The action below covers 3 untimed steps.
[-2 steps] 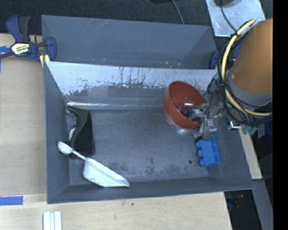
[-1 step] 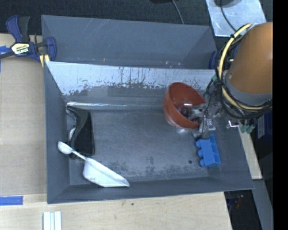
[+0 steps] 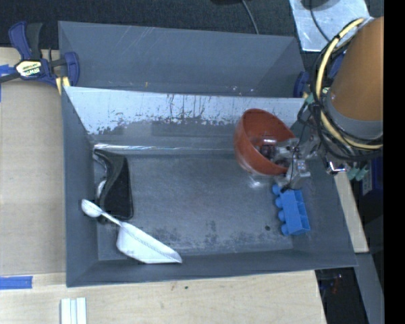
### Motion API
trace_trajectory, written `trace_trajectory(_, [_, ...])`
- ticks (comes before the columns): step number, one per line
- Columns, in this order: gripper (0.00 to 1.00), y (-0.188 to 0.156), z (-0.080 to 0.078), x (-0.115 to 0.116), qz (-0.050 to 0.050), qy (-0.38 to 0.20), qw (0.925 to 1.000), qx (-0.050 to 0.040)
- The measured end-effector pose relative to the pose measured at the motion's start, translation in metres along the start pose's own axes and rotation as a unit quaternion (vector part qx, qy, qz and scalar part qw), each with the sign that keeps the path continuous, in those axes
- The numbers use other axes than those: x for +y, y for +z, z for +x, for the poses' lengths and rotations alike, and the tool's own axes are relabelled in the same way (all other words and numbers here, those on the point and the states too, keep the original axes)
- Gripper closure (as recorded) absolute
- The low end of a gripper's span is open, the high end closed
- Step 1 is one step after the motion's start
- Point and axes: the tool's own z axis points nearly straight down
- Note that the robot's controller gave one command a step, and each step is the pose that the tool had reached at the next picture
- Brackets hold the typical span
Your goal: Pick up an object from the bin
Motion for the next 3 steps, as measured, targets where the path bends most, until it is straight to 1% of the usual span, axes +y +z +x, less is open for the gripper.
trace_trajectory(1, [0.0, -0.003, -0.005, -0.004, 0.0, -0.033, 0.9995, -0.001])
trace_trajectory(2, [0.0, -0.117, 0.008, 0.005, 0.001, -0.027, 0.9996, -0.0037])
trace_trajectory(3, [0.0, 0.004, 0.008, 0.003, 0.0, -0.012, 0.9999, 0.0026])
